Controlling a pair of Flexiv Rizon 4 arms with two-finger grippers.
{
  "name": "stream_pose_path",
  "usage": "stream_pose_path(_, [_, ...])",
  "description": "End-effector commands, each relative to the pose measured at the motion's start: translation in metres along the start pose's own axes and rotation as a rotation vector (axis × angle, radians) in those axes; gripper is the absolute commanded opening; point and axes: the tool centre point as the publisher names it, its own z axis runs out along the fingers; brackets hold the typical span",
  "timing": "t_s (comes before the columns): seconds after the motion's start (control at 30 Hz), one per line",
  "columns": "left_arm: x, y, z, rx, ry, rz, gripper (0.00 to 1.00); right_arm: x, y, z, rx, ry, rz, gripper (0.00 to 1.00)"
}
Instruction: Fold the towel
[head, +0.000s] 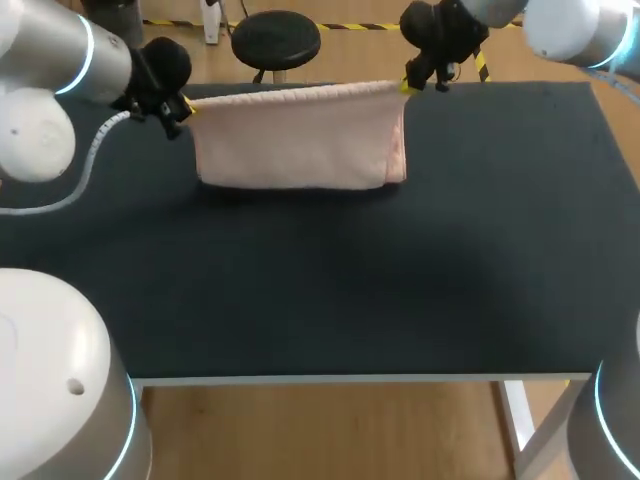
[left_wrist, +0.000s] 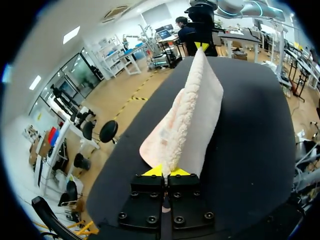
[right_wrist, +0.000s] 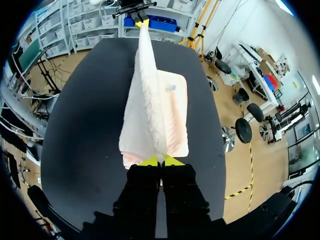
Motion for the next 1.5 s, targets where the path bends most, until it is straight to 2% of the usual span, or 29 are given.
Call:
stream_pose_path(0.03, [-0.012,0.005,0.044,-0.031,0.070,-0.014,0.00,-0.017,-0.007,0.029,0.014,0.052,0.028,0.00])
stream_pose_path(0.33, [-0.036,0.020,0.099,-0.102,0.110,-0.050,0.00,-0.050,-0.027,0.078,0.102,0.053,0.092,0.00])
stream_pose_path(0.5, [-0.046,0.024,0.124,-0.127,0.138,-0.054,0.00,-0.061,-0.033,0.094,0.133,0.070,0.110,0.00])
stream_pose_path(0.87, [-0.058,0.033,0.147,-0.141,0.173,-0.065,0.00,-0.078,-0.041,0.111,0.164,0.064,0.145,0.00])
stream_pose_path(0.9, [-0.058,0.033,0.148,-0.140,0.175,-0.062,0.17,-0.079,-0.041,0.112,0.167,0.060,0.148,0.11])
stream_pose_path(0.93, [-0.059,0.034,0.149,-0.140,0.175,-0.061,0.41,-0.080,-0.041,0.112,0.169,0.055,0.151,0.47])
stream_pose_path(0.97, [-0.060,0.035,0.149,-0.137,0.180,-0.068,0.91,-0.080,-0.041,0.113,0.167,0.053,0.153,1.00])
stream_pose_path(1.0, [-0.061,0.035,0.150,-0.134,0.187,-0.079,1.00,-0.080,-0.041,0.113,0.162,0.051,0.159,1.00])
stream_pose_path(1.2, [-0.065,0.034,0.136,-0.080,0.216,-0.098,1.00,-0.079,-0.044,0.099,0.129,0.026,0.185,1.00])
stream_pose_path(1.33, [-0.066,0.034,0.117,0.021,0.269,-0.131,1.00,-0.075,-0.047,0.088,0.111,0.004,0.208,1.00])
stream_pose_path(1.5, [-0.056,0.044,0.090,0.182,0.369,-0.124,1.00,-0.068,-0.050,0.080,0.102,-0.021,0.235,1.00])
